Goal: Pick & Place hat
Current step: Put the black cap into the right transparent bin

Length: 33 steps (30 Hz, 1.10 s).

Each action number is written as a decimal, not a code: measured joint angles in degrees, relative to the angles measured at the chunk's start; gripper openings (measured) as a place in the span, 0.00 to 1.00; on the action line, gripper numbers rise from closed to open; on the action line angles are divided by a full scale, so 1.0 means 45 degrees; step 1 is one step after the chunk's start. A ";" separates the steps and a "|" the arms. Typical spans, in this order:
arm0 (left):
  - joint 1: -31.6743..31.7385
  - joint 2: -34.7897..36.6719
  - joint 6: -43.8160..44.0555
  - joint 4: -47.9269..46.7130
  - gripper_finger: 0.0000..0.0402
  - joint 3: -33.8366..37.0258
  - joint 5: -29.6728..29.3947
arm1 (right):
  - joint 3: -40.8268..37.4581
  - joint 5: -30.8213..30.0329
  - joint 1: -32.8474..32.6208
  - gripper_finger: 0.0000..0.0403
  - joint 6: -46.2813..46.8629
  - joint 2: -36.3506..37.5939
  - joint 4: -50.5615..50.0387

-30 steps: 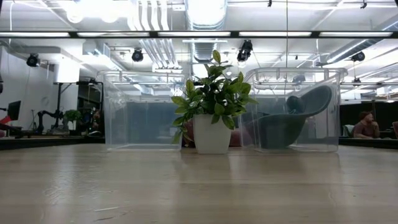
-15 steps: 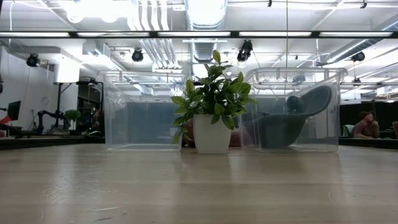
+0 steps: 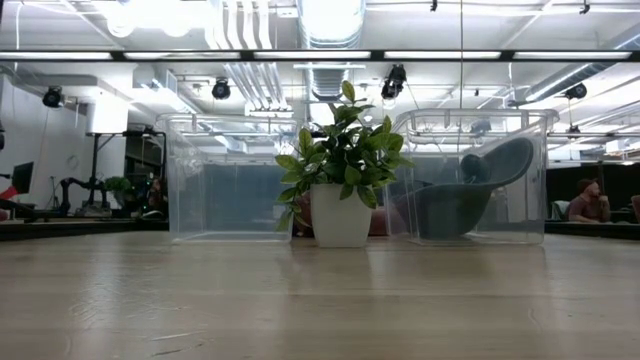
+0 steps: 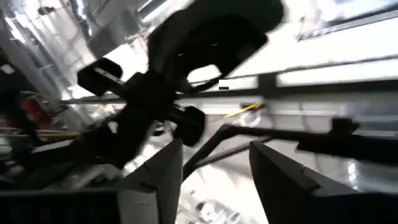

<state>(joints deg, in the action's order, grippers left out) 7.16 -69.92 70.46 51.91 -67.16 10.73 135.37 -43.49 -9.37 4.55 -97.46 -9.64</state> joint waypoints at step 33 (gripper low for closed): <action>-0.0019 0.0380 -0.1313 -0.1007 0.47 0.0196 0.0614 | -0.0180 0.5068 0.0330 0.03 1.1276 0.3137 -1.7853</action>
<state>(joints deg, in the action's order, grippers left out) 7.07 -68.20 64.55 47.37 -66.28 13.50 134.56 -20.68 -7.88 55.29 -83.35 -89.98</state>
